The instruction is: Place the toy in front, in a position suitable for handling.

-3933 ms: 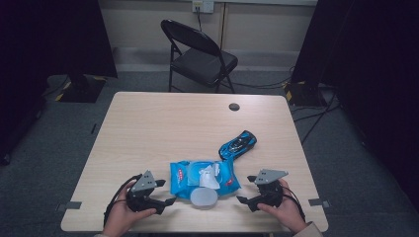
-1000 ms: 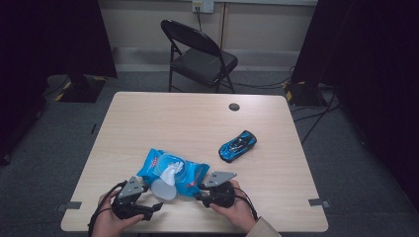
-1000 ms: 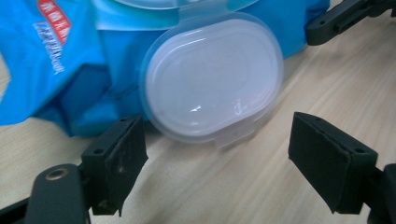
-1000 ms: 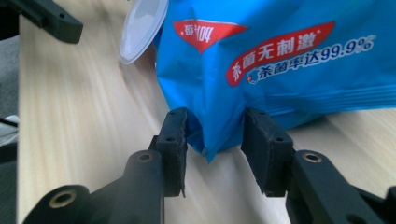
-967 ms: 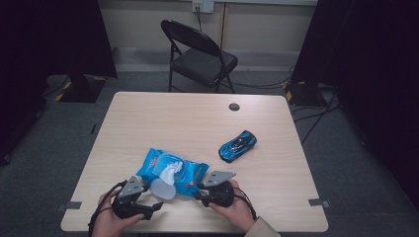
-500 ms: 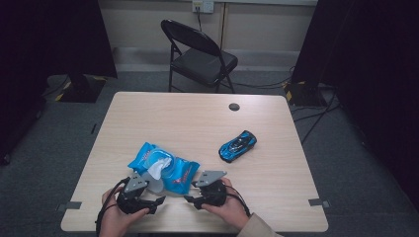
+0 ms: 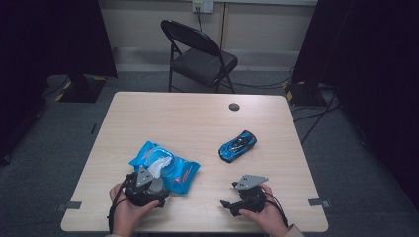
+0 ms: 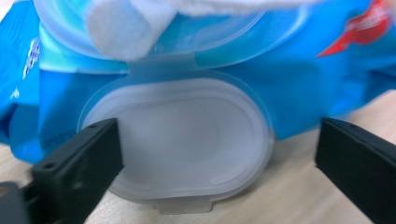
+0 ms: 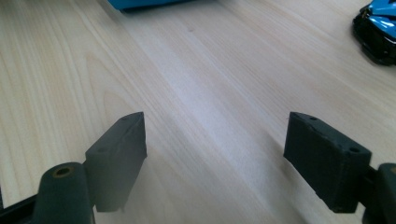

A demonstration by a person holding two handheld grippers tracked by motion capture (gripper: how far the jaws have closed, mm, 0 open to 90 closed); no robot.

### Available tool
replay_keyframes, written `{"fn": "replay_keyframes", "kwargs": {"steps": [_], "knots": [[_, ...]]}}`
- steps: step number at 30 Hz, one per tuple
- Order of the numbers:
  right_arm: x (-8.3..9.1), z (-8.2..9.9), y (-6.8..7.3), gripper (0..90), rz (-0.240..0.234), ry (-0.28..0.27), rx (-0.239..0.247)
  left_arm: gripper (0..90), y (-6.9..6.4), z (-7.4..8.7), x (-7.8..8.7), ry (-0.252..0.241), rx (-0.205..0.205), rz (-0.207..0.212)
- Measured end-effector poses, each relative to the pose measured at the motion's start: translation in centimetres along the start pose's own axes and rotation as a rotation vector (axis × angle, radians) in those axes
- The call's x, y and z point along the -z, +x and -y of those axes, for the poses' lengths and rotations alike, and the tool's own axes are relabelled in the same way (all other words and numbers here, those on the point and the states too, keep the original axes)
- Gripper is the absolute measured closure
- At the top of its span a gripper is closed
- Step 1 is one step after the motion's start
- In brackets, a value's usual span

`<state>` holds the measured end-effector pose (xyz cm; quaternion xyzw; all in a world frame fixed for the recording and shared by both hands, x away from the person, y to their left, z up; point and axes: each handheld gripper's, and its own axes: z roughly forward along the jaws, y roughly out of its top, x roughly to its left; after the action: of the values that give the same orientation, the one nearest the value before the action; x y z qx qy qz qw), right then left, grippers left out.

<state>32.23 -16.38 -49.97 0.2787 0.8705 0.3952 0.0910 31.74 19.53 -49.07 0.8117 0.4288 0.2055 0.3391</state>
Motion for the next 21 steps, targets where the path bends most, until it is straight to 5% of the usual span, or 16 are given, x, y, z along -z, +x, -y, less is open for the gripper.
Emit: {"fn": "replay_keyframes", "kwargs": {"steps": [21], "knots": [[0.3,0.4,-1.7,20.4,0.009,-0.022,-0.036,0.0,2.1,-2.2,-3.2,0.000,0.025,-0.036]]}}
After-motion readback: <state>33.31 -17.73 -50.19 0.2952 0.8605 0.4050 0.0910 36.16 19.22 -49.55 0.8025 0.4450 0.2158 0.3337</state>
